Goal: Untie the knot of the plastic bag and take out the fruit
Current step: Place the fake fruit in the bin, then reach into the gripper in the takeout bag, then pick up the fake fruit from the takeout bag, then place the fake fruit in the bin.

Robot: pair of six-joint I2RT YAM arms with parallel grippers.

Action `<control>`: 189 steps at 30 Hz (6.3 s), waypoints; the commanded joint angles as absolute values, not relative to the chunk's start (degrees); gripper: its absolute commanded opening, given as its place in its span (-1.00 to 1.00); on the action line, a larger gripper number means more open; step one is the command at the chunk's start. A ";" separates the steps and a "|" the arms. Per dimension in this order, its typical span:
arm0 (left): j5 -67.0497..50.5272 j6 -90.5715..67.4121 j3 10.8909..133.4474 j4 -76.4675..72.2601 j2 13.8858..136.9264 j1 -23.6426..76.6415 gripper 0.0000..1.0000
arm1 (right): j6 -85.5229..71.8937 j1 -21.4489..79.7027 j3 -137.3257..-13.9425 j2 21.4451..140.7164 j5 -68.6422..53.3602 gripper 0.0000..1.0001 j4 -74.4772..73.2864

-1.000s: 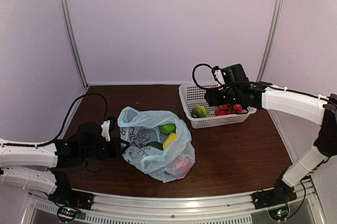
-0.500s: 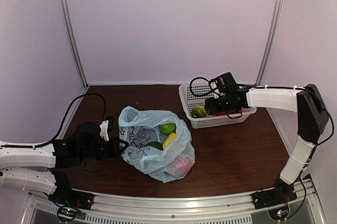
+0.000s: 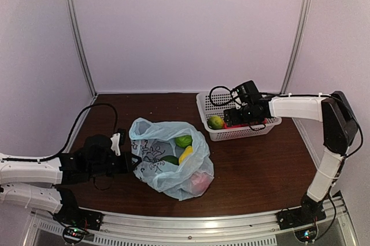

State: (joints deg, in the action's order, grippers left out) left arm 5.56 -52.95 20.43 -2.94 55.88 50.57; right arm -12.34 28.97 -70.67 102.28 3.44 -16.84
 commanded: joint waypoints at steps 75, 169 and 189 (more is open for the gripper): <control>4.28 -53.53 15.31 -8.17 54.64 50.19 -1.00 | -16.85 61.92 -107.92 132.45 4.99 0.70 -36.43; 5.98 -53.11 18.19 -7.03 54.44 50.19 -1.00 | -12.65 28.48 -78.77 99.94 -2.76 0.01 -15.93; 5.01 -52.70 19.08 -7.31 54.40 50.18 -1.00 | -10.45 25.26 -93.59 120.29 -2.65 0.38 -17.63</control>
